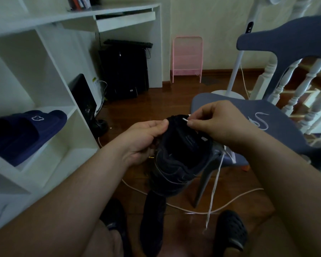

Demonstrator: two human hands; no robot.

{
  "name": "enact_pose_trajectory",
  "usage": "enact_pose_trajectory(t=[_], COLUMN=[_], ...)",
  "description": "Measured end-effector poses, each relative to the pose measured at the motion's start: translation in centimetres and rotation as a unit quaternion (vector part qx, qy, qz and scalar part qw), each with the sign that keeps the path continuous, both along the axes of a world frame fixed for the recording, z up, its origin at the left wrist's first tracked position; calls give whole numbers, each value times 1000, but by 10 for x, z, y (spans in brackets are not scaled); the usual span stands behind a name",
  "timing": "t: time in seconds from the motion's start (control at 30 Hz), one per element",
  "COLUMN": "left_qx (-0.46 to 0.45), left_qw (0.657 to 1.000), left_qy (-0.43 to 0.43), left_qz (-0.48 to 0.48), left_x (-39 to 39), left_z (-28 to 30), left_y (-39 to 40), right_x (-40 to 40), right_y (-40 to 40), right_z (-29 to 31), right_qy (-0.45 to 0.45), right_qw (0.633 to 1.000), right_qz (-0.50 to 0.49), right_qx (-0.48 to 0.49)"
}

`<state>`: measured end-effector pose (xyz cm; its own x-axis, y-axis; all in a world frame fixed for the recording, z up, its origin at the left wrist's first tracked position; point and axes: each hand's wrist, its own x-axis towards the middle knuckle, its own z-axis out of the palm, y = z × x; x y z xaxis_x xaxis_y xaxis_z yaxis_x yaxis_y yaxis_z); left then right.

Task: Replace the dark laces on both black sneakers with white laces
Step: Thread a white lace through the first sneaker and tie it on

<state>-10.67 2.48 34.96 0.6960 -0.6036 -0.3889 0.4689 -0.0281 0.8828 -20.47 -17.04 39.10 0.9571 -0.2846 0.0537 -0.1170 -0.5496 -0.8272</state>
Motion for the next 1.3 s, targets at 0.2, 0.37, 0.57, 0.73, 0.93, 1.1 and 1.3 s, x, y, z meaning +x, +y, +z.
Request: enact_pose_trajectory(t=[0.2,0.37,0.57,0.73,0.93,1.1,1.3], left_qx=[14,19,18,1,0,75,175], left_qw=[998,996,991,992,986,946,857], left_qy=[-52,-87,-130,-118,-168,-313,-480], left_qz=[-15,-28,-31,-32,-8,33,65], left_x=[-5,-8,-11,-11,-15,-23,-33], left_z=[-3,-1,1,4,5,7,4], left_y=[-2,-4,-3,-1,-3,-4,-4], right_x=[3,3,4,3,3,0,8], right_y=[6,8,6,6,11,19,17], right_z=[1,0,-1,2,3,3,-3], right_qy=[5,-3,-6,-16,-22,-21,-27], right_qw=[995,990,992,995,990,985,990], right_qz=[10,-13,-22,-9,-35,-41,-43], right_qx=[-101,-140,-126,-100,-138,-167,-134])
